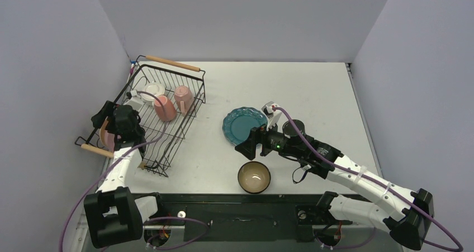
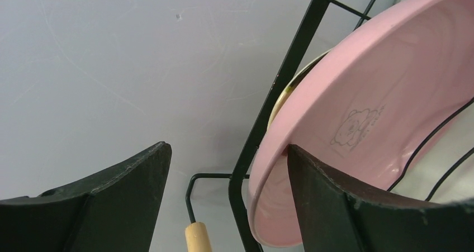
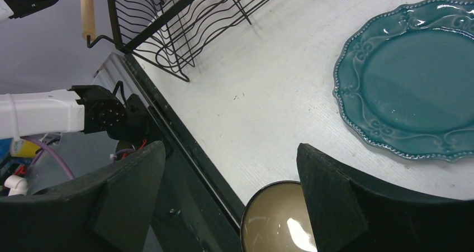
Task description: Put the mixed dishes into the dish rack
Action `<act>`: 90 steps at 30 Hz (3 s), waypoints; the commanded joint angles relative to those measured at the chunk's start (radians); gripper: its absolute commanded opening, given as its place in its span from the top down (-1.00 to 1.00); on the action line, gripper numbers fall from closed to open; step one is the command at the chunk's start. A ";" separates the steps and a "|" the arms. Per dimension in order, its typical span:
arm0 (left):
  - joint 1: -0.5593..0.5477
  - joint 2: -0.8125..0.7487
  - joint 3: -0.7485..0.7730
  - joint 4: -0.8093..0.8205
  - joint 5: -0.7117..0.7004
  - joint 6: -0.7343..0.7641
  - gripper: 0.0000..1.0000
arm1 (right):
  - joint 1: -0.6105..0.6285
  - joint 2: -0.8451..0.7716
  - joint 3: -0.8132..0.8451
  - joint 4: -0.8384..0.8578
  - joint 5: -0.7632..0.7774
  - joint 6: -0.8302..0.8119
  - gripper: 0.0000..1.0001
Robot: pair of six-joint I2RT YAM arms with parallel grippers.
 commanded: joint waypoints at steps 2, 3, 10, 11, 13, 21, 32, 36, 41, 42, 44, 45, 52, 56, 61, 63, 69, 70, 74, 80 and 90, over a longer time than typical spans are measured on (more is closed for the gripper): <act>0.045 0.009 0.061 0.067 -0.111 -0.042 -0.49 | -0.008 -0.006 0.026 0.054 -0.011 0.002 -0.66; 0.048 0.008 0.063 0.063 -0.122 -0.050 -0.49 | -0.008 -0.007 0.025 0.053 -0.011 0.002 -0.66; 0.044 -0.024 0.081 0.007 -0.109 -0.125 -0.57 | -0.008 -0.004 0.023 0.054 -0.015 0.004 -0.66; 0.042 -0.037 0.080 0.000 -0.089 -0.148 -0.59 | -0.010 -0.003 0.024 0.054 -0.016 0.004 -0.66; 0.037 -0.048 0.078 -0.022 -0.083 -0.175 -0.67 | -0.012 0.000 0.028 0.054 -0.020 0.004 -0.66; 0.032 -0.066 0.077 0.002 -0.101 -0.216 -0.88 | -0.025 0.021 0.031 0.067 -0.038 0.016 -0.66; 0.034 -0.067 0.105 0.002 -0.157 -0.268 -0.89 | -0.033 0.040 0.041 0.071 -0.044 0.017 -0.66; 0.041 -0.057 0.110 -0.016 -0.121 -0.300 -0.88 | -0.032 0.040 0.038 0.071 -0.044 0.018 -0.66; 0.068 -0.027 0.128 -0.093 -0.146 -0.372 -0.87 | -0.033 0.037 0.036 0.070 -0.045 0.018 -0.66; 0.071 -0.034 0.131 -0.100 -0.149 -0.381 -0.87 | -0.034 0.038 0.036 0.071 -0.045 0.018 -0.66; 0.072 -0.033 0.139 -0.112 -0.166 -0.392 -0.88 | -0.034 0.038 0.036 0.071 -0.047 0.018 -0.66; 0.072 -0.030 0.142 -0.115 -0.177 -0.396 -0.89 | -0.034 0.036 0.036 0.070 -0.047 0.018 -0.66; 0.063 -0.056 0.185 -0.238 -0.153 -0.529 -0.90 | -0.032 0.034 0.033 0.071 -0.048 0.018 -0.66; 0.036 -0.093 0.209 -0.320 -0.145 -0.602 -0.90 | -0.029 0.042 0.033 0.070 -0.054 0.019 -0.66; -0.008 -0.131 0.200 -0.343 -0.141 -0.597 -0.89 | -0.029 0.052 0.036 0.073 -0.058 0.022 -0.66; -0.021 -0.140 0.186 -0.346 -0.141 -0.584 -0.89 | -0.029 0.057 0.037 0.077 -0.059 0.024 -0.66; -0.030 -0.160 0.146 -0.350 -0.126 -0.602 -0.88 | -0.029 0.070 0.042 0.082 -0.064 0.024 -0.66; -0.033 -0.168 0.147 -0.354 -0.108 -0.610 -0.88 | -0.029 0.073 0.042 0.083 -0.064 0.024 -0.66; -0.058 -0.186 0.175 -0.396 -0.084 -0.633 -0.88 | -0.027 0.079 0.043 0.083 -0.066 0.024 -0.66; -0.080 -0.196 0.186 -0.450 -0.055 -0.649 -0.88 | -0.027 0.088 0.049 0.084 -0.068 0.026 -0.66; -0.099 -0.213 0.147 -0.476 -0.020 -0.693 -0.88 | -0.041 0.094 0.039 0.102 -0.082 0.047 -0.66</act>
